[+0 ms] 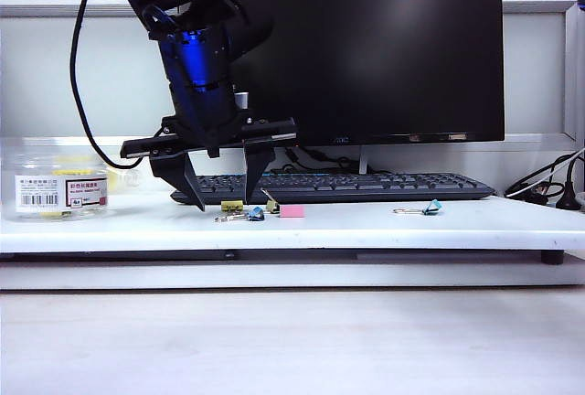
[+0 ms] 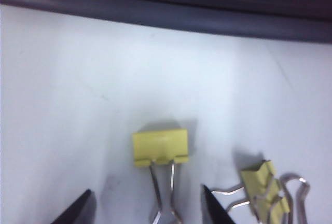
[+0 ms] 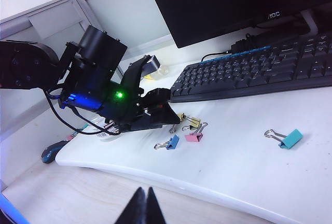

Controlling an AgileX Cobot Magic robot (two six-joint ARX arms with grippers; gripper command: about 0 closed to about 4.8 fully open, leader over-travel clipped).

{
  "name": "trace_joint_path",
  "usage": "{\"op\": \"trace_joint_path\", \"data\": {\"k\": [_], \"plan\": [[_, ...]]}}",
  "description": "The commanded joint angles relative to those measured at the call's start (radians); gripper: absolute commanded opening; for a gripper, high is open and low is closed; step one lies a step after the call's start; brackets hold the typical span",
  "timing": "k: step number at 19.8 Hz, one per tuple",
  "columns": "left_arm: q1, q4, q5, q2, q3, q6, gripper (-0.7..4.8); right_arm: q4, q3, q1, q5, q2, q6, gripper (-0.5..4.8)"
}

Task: Pick up the clips with the largest number of clips of the same color on the table and place them in a round transparent plastic box.

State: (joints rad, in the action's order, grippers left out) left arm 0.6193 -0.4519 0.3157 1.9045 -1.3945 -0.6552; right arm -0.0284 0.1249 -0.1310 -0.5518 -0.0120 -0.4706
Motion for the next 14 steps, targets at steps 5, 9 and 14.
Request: {"op": "trace_joint_path", "data": {"k": [5, 9, 14], "plan": [[0.001, 0.046, 0.000, 0.039, -0.005, -0.041, 2.68, 0.011, 0.004, 0.000, -0.005, 0.000, -0.001, -0.06], [0.001, 0.042, 0.015, 0.057, -0.009, -0.052, 2.37, 0.011, 0.004, 0.000, -0.005, 0.000, -0.001, -0.06], [0.001, 0.011, 0.065, 0.063, -0.009, -0.023, 2.37, 0.012, 0.004, 0.000, -0.005, 0.000, -0.001, -0.06]]}}
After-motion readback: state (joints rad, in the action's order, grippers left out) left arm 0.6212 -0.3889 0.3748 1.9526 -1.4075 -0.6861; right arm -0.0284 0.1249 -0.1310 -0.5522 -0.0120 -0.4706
